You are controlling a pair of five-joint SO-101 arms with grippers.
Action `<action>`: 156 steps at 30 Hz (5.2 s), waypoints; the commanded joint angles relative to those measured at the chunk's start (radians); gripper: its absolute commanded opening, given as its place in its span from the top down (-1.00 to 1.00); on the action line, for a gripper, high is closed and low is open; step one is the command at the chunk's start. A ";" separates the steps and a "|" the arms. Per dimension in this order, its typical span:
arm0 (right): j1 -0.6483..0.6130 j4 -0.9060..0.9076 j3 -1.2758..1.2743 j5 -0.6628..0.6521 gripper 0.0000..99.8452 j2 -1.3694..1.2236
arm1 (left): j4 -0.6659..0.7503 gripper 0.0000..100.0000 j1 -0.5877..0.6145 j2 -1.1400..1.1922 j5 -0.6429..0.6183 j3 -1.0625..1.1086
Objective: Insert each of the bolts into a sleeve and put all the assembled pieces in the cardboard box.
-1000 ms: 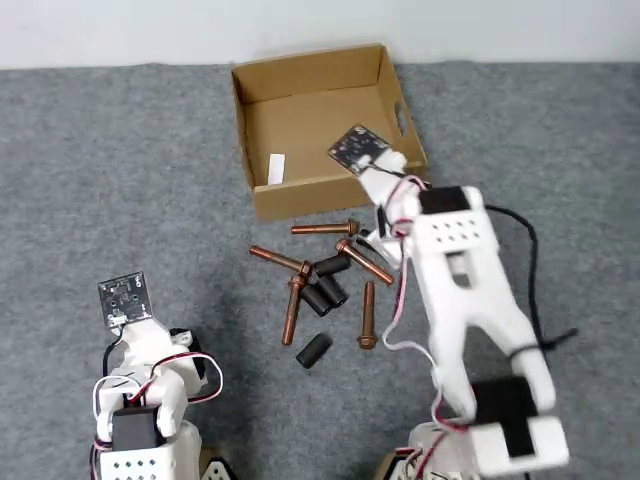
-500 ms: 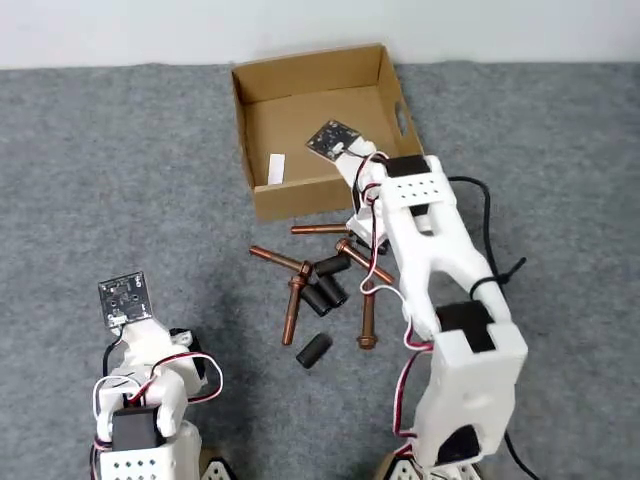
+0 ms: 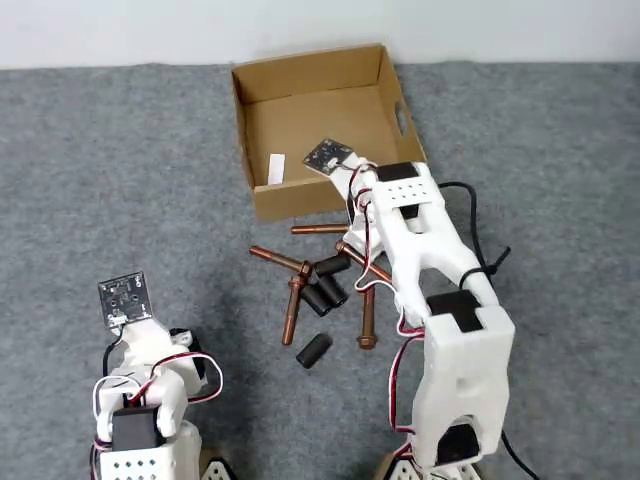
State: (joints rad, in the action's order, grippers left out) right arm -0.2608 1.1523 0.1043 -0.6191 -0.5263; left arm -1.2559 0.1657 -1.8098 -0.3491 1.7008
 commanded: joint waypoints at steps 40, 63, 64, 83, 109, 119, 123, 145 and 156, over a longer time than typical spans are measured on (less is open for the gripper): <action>0.278 0.642 -0.183 0.396 0.98 0.946 | -0.005 0.99 0.002 -0.011 -0.002 -0.016; 0.946 0.641 -0.624 0.555 0.98 1.460 | 0.236 0.98 -0.002 -0.011 0.368 -0.030; 0.958 0.641 -0.626 0.555 0.98 1.471 | 0.233 0.98 -0.002 -0.009 0.353 -0.054; 0.981 0.633 -0.717 0.559 0.98 1.552 | -0.035 0.98 -0.224 0.990 0.167 -0.849; 1.101 0.636 -0.717 0.552 0.98 1.552 | -0.103 0.73 -0.519 2.007 0.118 -1.495; 1.101 0.636 -0.717 0.543 0.98 1.552 | 0.003 0.73 -0.526 2.124 0.117 -1.497; 1.101 0.636 -0.717 0.505 0.98 1.552 | 0.038 0.73 -0.539 2.163 0.117 -1.497; 1.027 0.636 -0.614 0.503 0.98 1.552 | -0.255 0.99 -0.531 1.881 0.028 -1.592; 0.768 0.627 -0.618 0.514 0.98 1.621 | -0.203 0.99 -0.408 1.200 0.028 -1.264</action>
State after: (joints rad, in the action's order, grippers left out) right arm 0.5662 1.7538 -0.5692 -0.1036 1.0587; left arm -1.5029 -0.2823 -0.4089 -0.3138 0.3920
